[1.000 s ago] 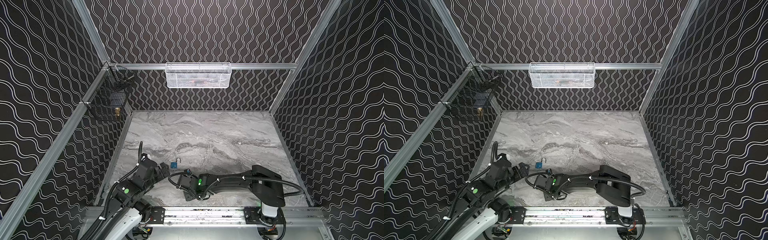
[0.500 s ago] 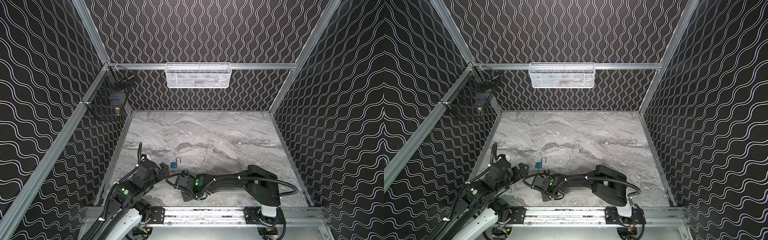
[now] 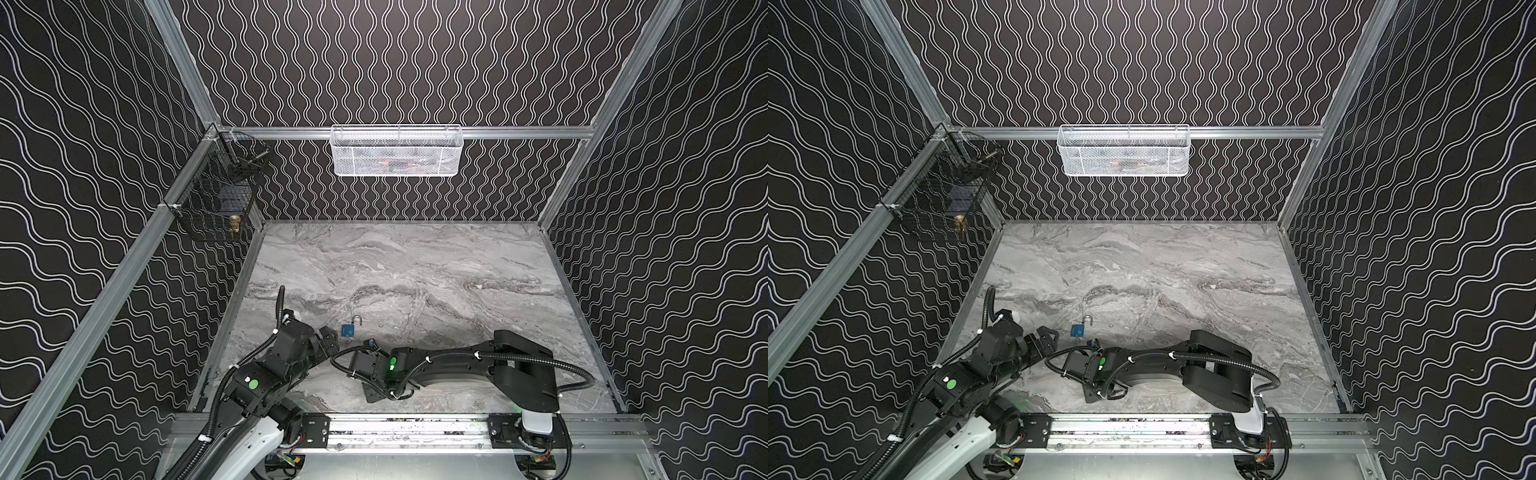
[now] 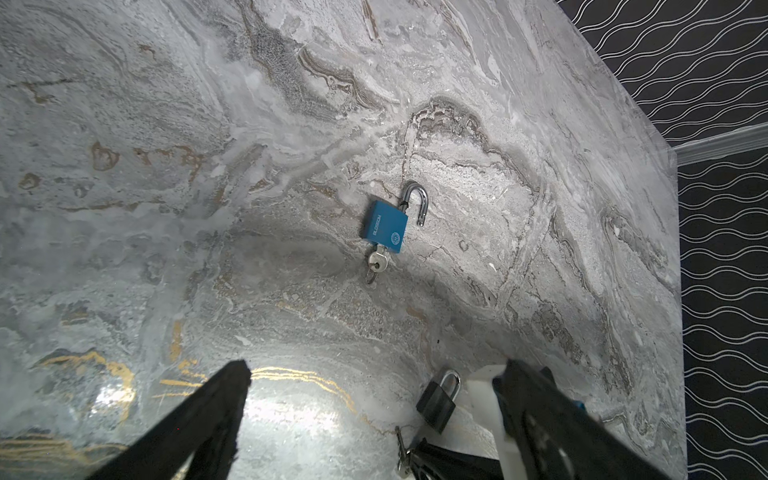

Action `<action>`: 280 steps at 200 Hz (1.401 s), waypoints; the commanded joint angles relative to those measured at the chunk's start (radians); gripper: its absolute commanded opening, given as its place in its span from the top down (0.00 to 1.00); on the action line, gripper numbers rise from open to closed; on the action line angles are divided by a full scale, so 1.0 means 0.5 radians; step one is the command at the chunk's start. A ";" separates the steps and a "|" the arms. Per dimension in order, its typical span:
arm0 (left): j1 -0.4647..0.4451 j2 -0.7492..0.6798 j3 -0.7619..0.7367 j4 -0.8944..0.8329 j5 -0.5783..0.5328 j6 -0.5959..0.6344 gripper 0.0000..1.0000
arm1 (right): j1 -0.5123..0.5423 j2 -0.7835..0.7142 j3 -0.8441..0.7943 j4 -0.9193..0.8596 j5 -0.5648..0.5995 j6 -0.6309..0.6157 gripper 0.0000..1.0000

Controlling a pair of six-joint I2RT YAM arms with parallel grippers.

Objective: Unlock with the key
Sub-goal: 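Close the right gripper on the silver key's ring, then lift the silver key with the right gripper while the left gripper rises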

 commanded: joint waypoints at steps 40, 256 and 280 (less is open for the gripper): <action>0.002 -0.020 -0.017 0.035 0.022 -0.063 0.01 | -0.004 0.032 0.059 -0.096 0.051 0.004 0.95; 0.002 0.063 -0.013 0.298 0.273 -0.147 0.02 | -0.154 -0.457 -0.229 0.199 0.189 -0.124 1.00; 0.001 0.129 -0.040 0.476 0.392 -0.106 0.06 | -0.202 -0.551 -0.258 0.207 0.224 -0.170 1.00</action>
